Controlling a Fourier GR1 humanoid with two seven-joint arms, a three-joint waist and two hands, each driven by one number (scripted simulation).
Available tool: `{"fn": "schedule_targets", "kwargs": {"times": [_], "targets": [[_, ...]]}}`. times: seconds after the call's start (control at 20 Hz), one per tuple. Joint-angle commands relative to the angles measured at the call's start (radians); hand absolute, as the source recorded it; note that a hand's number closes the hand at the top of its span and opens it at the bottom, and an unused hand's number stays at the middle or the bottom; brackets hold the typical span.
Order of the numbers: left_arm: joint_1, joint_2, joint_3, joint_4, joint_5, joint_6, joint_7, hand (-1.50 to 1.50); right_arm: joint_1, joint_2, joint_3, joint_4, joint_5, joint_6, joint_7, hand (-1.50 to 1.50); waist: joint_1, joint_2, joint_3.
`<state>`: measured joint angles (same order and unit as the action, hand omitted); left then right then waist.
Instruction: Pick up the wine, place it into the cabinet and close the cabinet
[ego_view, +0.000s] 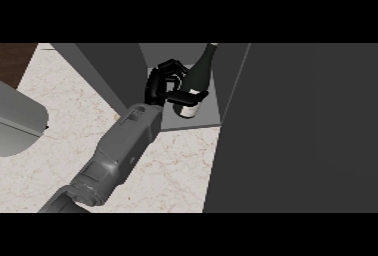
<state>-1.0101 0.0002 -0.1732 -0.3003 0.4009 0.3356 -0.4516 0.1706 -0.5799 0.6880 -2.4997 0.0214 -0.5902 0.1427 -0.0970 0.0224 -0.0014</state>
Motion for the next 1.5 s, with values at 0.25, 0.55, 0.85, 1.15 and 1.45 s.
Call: {"fn": "schedule_targets", "kwargs": {"times": [0.25,0.55,0.85,1.15,1.45], "targets": [[-0.088,0.016,0.055,0.115,0.015,0.033,-0.034,1.5,0.071,-0.039,0.003,-0.167,-0.059,0.033,0.019,-1.5,-0.02,0.008,0.0],[-0.103,0.037,0.049,0.165,-0.012,0.059,-0.087,-1.5,0.058,-0.01,0.02,-0.121,-0.065,0.046,-0.017,-1.5,-0.023,0.017,-0.001],[-0.144,0.057,0.031,0.211,-0.047,0.134,-0.095,-1.5,0.053,-0.006,0.024,-0.098,-0.054,0.054,-0.038,-1.5,-0.036,0.023,-0.001],[-0.152,0.094,0.033,0.235,-0.056,0.14,-0.1,-1.5,0.079,-0.006,0.038,-0.107,-0.058,0.064,-0.067,-1.5,-0.033,0.02,-0.001],[-0.17,0.082,0.077,0.191,-0.014,0.021,-0.137,-1.5,0.113,-0.03,0.036,-0.141,-0.064,0.078,-0.088,-1.5,-0.039,0.013,-0.001]]}}
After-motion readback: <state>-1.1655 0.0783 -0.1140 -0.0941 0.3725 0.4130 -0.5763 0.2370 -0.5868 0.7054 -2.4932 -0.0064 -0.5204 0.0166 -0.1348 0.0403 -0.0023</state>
